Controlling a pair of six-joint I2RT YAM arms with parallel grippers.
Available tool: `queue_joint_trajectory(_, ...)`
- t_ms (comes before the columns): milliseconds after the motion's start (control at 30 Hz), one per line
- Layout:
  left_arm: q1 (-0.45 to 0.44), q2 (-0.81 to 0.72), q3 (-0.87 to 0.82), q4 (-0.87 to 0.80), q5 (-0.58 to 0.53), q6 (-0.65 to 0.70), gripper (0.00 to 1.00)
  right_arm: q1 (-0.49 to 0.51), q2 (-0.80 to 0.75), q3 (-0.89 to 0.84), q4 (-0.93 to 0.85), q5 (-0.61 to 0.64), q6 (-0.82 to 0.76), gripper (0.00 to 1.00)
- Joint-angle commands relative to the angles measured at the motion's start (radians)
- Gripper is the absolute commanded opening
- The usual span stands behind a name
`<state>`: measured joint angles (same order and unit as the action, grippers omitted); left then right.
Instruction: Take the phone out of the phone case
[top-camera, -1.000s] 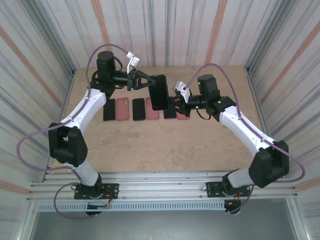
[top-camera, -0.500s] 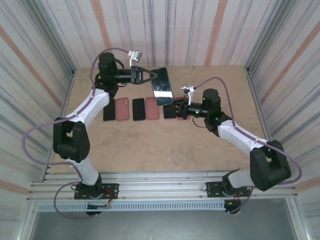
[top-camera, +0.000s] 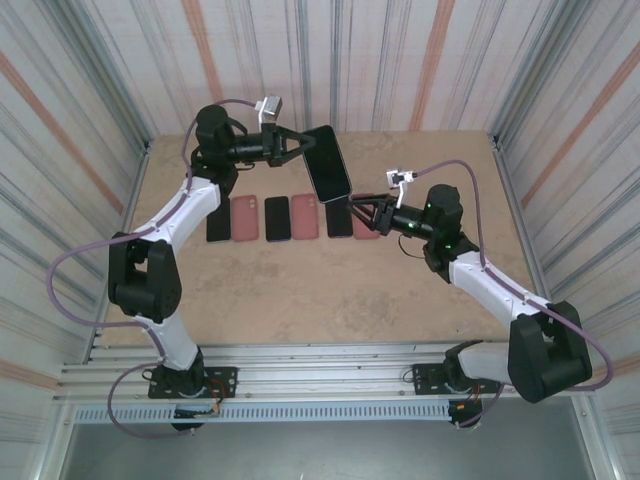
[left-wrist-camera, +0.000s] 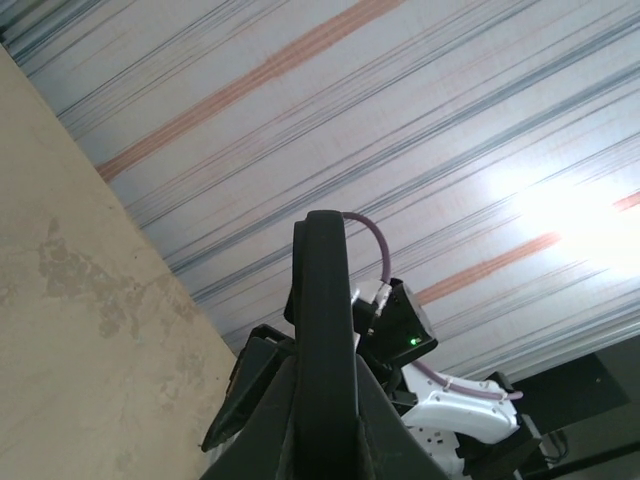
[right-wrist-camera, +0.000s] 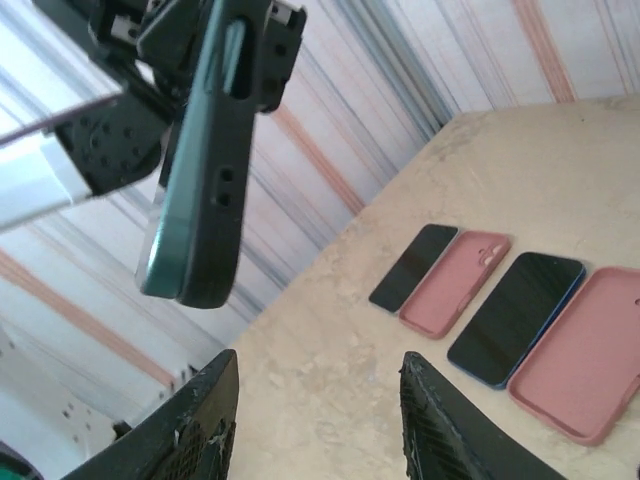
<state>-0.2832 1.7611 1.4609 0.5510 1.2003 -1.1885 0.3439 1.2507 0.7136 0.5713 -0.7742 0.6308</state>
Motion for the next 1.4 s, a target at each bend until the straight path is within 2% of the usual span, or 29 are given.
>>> queue_joint_trajectory(0,0.003,0.005,-0.003,0.094,-0.030,-0.090,0.00,-0.013,-0.013,-0.013,0.113,0.013,0.115,0.46)
queue_joint_trajectory(233,0.003,0.006,-0.016,0.125,-0.046,-0.125,0.00,-0.041,0.003,-0.027,0.266,0.036,0.241,0.47)
queue_joint_trajectory(500,0.002,0.025,-0.015,0.224,-0.053,-0.206,0.00,-0.039,0.064,0.020,0.301,0.024,0.287,0.45)
queue_joint_trajectory(800,-0.004,0.026,-0.020,0.243,-0.047,-0.214,0.00,-0.035,0.100,0.053,0.326,0.018,0.308,0.44)
queue_joint_trajectory(933,-0.001,0.032,-0.018,0.237,-0.053,-0.201,0.00,-0.047,0.103,0.036,0.388,0.039,0.349,0.44)
queue_joint_trajectory(1133,-0.002,0.043,0.003,0.250,-0.053,-0.202,0.00,-0.057,0.095,0.039,0.380,0.070,0.352,0.44)
queue_joint_trajectory(1367,-0.002,0.069,0.013,0.326,-0.067,-0.264,0.00,-0.049,0.118,0.070,0.382,0.032,0.361,0.44)
